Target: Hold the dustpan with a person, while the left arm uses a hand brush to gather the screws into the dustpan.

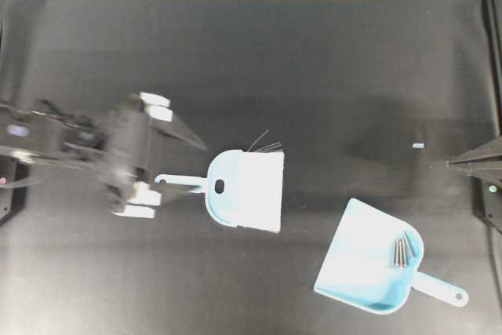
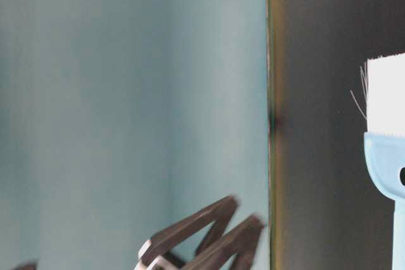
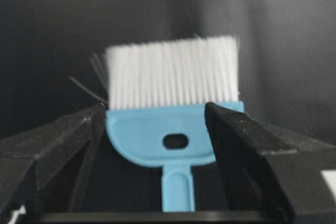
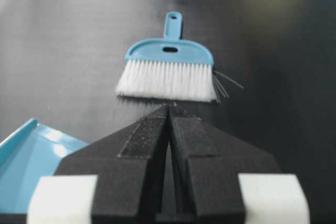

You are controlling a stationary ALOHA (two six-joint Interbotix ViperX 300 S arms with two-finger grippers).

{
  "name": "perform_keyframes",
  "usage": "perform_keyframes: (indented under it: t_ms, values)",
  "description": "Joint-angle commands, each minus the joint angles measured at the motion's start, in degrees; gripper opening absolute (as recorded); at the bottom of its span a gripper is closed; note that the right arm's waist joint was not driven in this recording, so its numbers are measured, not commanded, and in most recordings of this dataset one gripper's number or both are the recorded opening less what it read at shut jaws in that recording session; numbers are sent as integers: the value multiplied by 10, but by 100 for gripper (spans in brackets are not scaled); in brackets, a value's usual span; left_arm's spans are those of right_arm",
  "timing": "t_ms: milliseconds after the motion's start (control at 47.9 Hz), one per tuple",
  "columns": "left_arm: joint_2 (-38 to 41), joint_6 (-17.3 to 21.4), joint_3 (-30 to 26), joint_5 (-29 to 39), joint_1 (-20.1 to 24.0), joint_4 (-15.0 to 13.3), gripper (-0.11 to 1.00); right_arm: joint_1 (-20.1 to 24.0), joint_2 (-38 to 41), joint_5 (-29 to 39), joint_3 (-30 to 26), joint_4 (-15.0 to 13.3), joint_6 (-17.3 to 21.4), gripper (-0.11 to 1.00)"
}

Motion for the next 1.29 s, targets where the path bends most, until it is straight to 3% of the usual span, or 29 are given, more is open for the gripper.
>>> perform_keyframes:
  t_ms: [0, 397, 1274]
  values:
    - [-40, -1, 22, -9, 4, 1, 74, 0, 4, -6, -3, 1, 1, 0]
    - [-136, -1, 99, -20, 4, 1, 73, 0, 4, -7, -2, 1, 1, 0]
    - [-197, -1, 140, -42, -4, 1, 73, 0, 4, -7, -1, 1, 1, 0]
